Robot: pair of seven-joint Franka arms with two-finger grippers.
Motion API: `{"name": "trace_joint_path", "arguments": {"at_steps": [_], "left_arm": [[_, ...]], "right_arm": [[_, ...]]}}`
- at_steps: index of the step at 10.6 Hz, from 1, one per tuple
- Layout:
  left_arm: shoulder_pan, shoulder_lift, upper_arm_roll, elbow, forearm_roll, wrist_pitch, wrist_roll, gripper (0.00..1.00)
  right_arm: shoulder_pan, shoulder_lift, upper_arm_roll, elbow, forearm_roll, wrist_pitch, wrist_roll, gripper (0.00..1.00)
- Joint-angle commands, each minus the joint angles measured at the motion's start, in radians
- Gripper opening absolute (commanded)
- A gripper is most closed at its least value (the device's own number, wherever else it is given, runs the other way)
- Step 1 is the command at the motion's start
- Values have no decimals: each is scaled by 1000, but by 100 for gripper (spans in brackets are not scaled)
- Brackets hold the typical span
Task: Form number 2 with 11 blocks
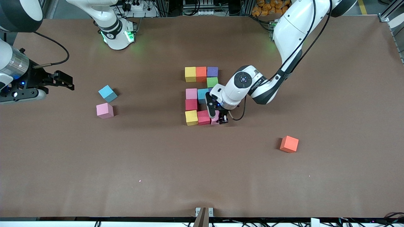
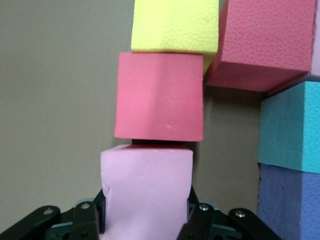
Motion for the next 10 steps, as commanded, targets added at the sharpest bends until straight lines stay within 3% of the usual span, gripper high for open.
{"name": "trace_joint_path", "arguments": {"at_steps": [1, 2, 4, 7, 10], "left_arm": [[-12, 29, 5, 30, 20, 1, -10, 55], [-12, 29, 5, 30, 20, 1, -10, 56], [-9, 28, 5, 30, 14, 1, -53, 100], [3, 12, 2, 29, 5, -5, -72, 100], [11, -61, -30, 32, 5, -139, -189, 100]], "right_arm": [[-15, -7, 6, -11, 18, 12, -14, 100], [-15, -7, 6, -13, 18, 10, -14, 100], [-15, -7, 6, -13, 18, 12, -13, 100], [-10, -2, 6, -13, 12, 13, -14, 100], [-7, -2, 6, -14, 10, 3, -14, 100]]}}
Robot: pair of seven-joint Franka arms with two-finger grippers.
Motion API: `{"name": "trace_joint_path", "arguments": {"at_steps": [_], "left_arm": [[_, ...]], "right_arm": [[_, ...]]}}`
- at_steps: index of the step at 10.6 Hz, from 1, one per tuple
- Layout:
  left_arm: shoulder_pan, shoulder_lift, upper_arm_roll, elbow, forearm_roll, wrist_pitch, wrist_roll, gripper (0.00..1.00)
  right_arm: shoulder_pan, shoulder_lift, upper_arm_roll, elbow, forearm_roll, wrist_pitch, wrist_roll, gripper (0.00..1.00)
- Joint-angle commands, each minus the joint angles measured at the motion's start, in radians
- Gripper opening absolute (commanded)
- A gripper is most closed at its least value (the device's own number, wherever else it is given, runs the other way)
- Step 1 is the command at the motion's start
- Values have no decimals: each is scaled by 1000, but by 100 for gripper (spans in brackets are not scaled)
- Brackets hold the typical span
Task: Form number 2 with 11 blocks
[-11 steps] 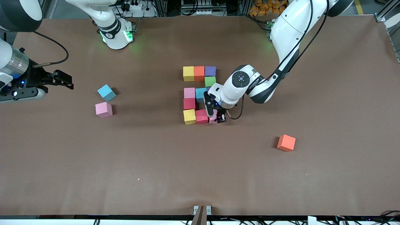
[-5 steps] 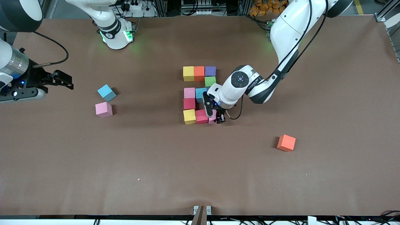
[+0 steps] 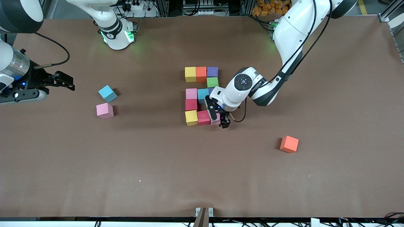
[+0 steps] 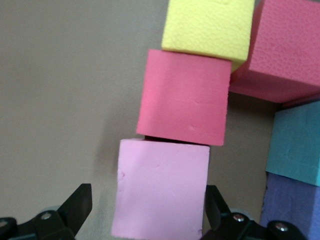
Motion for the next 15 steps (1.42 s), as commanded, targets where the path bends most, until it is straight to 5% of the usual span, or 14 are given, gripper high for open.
{"name": "trace_joint_path", "arguments": {"at_steps": [1, 5, 8, 15], "left_arm": [[4, -82, -28, -4, 5, -101, -76, 100], [6, -149, -28, 44, 3, -219, -73, 100], [45, -202, -16, 143, -24, -467, -77, 100], [283, -312, 12, 257, -15, -724, -119, 100]], "right_arm": [[-10, -8, 4, -13, 10, -3, -14, 100], [-3, 5, 6, -16, 8, 13, -14, 100], [-6, 9, 8, -21, 7, 6, -16, 100], [-3, 9, 8, -21, 7, 14, -14, 100]]}}
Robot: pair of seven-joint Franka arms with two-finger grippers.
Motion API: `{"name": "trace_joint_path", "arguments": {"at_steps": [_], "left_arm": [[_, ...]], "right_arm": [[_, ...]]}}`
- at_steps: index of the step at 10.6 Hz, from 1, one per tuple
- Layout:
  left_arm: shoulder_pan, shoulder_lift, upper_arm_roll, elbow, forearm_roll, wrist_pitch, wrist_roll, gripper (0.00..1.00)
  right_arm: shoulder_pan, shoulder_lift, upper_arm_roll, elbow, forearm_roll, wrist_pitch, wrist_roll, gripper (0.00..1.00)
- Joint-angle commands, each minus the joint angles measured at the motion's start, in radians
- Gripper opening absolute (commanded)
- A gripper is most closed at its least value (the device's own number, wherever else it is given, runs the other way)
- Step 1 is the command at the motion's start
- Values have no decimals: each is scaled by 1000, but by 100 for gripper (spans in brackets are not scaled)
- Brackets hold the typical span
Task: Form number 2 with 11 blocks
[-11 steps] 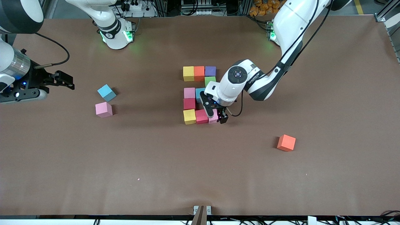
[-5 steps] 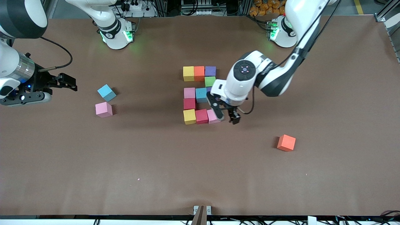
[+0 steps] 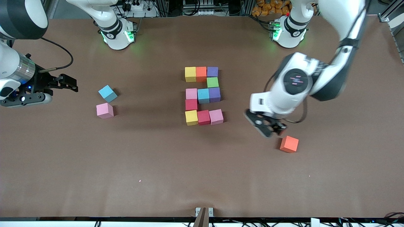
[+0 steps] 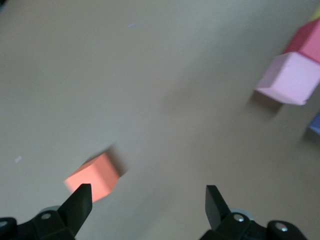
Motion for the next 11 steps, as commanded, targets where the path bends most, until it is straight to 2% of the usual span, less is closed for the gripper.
{"name": "trace_joint_path", "arguments": {"at_steps": [1, 6, 8, 11], "left_arm": [[57, -52, -3, 38, -9, -92, -37, 100], [194, -111, -4, 61, -17, -101, -111, 100], [206, -141, -4, 64, -17, -120, -139, 100], [203, -186, -17, 74, -20, -123, -278, 100]], "right_arm": [[-6, -8, 5, -7, 7, 9, -15, 100], [-9, -8, 3, -7, 7, 2, -15, 100], [-9, -8, 5, -9, 7, 2, -15, 100], [-8, -9, 5, -7, 7, 1, -14, 100]]}}
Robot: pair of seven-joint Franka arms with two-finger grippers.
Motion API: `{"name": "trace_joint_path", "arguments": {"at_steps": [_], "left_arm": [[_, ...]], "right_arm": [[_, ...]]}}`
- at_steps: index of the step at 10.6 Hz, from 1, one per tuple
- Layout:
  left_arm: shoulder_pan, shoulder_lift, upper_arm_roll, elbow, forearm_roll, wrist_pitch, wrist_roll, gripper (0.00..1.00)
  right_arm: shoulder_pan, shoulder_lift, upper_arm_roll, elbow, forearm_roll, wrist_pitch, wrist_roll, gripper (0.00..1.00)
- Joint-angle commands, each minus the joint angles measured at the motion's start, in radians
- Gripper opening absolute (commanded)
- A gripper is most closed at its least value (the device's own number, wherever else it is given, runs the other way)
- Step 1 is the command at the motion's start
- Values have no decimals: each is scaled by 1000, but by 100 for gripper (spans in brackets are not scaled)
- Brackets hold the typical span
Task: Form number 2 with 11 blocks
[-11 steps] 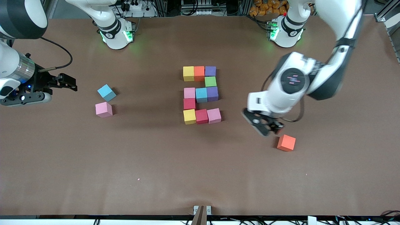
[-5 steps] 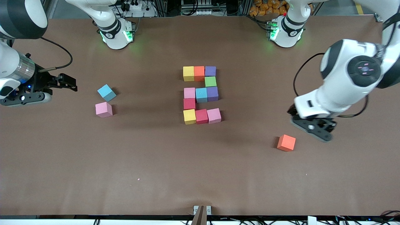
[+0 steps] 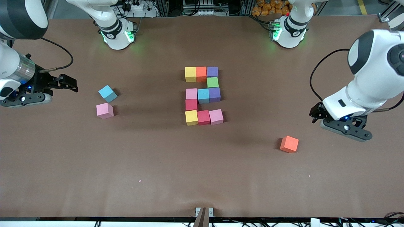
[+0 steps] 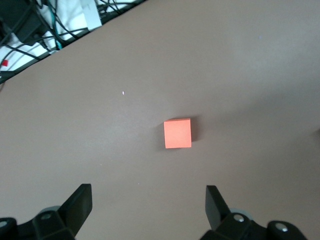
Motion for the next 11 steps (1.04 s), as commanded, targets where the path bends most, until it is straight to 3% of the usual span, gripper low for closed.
{"name": "trace_joint_path", "arguments": {"at_steps": [1, 3, 9, 11], "left_arm": [[0, -62, -11, -3, -29, -23, -152, 100], [2, -96, -11, -4, -78, -63, -281, 100], [-3, -165, 9, -15, -86, -202, -354, 100], [-99, -188, 124, -17, -153, -230, -442, 100]], "right_arm": [[-9, -9, 6, -5, 7, -1, -15, 100], [-15, -9, 4, -6, 7, -6, -21, 100], [-15, -9, 4, -10, 5, -12, -17, 100], [-15, -9, 4, -11, 5, -15, -17, 100]]}}
